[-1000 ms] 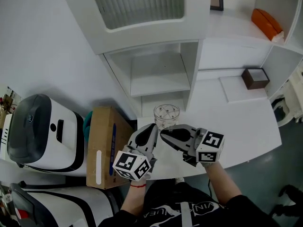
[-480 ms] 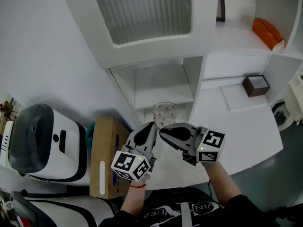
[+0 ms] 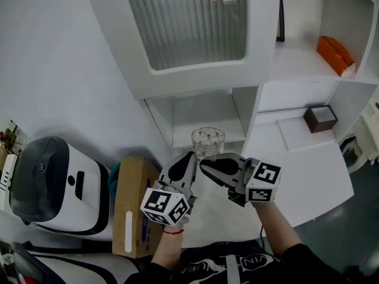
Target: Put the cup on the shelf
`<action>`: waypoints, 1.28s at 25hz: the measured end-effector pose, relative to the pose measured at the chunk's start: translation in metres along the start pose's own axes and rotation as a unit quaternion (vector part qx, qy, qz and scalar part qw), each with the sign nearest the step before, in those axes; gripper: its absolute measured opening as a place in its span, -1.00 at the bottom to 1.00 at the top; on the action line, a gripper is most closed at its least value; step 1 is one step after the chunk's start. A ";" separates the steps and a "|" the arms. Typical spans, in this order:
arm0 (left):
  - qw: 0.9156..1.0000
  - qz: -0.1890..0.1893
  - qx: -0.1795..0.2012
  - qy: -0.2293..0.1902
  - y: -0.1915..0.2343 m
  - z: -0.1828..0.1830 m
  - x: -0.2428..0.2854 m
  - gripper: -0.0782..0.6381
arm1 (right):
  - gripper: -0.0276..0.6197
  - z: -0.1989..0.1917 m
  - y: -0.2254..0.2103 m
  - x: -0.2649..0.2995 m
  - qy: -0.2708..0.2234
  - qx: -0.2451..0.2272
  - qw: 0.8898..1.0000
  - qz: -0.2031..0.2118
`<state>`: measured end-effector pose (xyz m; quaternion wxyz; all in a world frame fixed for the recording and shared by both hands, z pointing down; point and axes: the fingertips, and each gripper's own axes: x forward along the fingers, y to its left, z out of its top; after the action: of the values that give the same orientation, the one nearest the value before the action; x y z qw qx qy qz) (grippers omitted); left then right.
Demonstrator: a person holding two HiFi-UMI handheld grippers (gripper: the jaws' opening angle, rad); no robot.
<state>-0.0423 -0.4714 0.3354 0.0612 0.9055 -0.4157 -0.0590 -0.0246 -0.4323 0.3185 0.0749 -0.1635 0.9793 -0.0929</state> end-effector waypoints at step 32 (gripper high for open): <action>1.000 0.012 -0.024 0.005 0.043 -0.017 0.044 -0.76 | -0.88 -0.013 -0.057 0.019 0.018 -0.037 0.999 -0.001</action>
<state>-0.0431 -0.5318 0.3565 0.0856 0.8991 -0.4247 -0.0635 -0.0273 -0.4900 0.3408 0.0510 -0.1655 0.9831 -0.0595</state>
